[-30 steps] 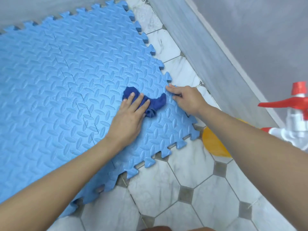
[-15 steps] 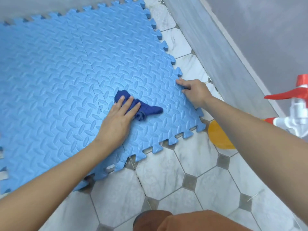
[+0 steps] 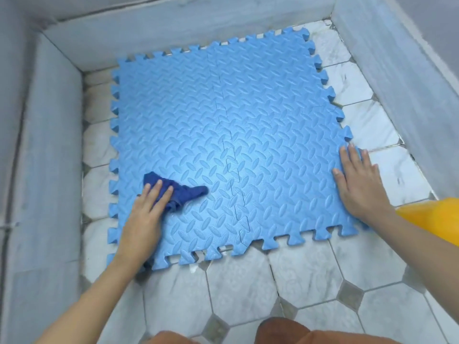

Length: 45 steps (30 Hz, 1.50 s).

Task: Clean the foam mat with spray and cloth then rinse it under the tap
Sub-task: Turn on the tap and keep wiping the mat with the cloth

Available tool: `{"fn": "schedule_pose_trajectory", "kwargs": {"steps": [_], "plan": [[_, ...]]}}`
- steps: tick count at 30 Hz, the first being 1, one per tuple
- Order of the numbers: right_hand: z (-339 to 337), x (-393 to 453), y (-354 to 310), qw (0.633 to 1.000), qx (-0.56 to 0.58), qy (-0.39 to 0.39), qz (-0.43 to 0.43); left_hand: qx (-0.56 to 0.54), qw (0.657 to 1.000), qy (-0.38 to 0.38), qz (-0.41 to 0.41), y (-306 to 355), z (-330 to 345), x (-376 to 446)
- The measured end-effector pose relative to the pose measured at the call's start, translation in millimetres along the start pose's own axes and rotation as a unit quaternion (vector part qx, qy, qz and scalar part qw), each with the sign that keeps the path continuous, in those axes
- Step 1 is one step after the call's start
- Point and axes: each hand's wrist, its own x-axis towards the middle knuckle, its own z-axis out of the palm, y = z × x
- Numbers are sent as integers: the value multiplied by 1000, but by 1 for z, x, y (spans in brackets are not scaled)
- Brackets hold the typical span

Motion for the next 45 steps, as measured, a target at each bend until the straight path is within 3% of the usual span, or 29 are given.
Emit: {"fn": "schedule_pose_trajectory", "kwargs": {"steps": [2, 4, 6, 8, 10, 12, 14, 17, 19, 24, 30, 35, 38, 45], "plan": [[-2, -2, -4, 1000, -18, 9, 14, -49, 984, 21, -169, -39, -13, -14], [-2, -8, -16, 998, -34, 34, 42, -77, 966, 40, -243, -43, -15, -21], [6, -20, -37, 997, -4, 49, 65, -72, 979, 40, -184, -15, -8, -26], [19, -33, -58, 997, 14, 47, 63, -70, 996, 5, -57, 29, 6, -30], [26, -37, -66, 997, 7, 52, 50, -72, 995, -39, 64, 58, 11, -29], [25, -30, -62, 998, 7, 49, 45, -59, 990, -56, 119, 49, 10, -18], [20, -22, -60, 998, 10, 53, 43, -67, 994, -49, 75, 20, 7, -10], [18, -17, -62, 998, 8, 49, 36, -88, 993, -7, -74, -14, -5, -12], [15, -15, -61, 998, 21, 35, 38, -78, 991, 11, -105, -13, -6, -12], [2, -12, -55, 998, 32, -37, 34, -32, 999, -6, 23, 29, 7, -14], [-33, -19, -45, 986, 113, -123, 21, 11, 1000, 3, -18, 34, -7, -2], [-63, -64, -22, 978, 188, -64, 56, -46, 994, 23, -98, 67, -11, 33], [-78, -89, -12, 968, 242, -17, 55, -123, 986, -9, -110, 95, -17, 58], [-88, -141, 0, 943, 318, 79, 56, -272, 955, -112, 22, 228, -23, 82]]}}
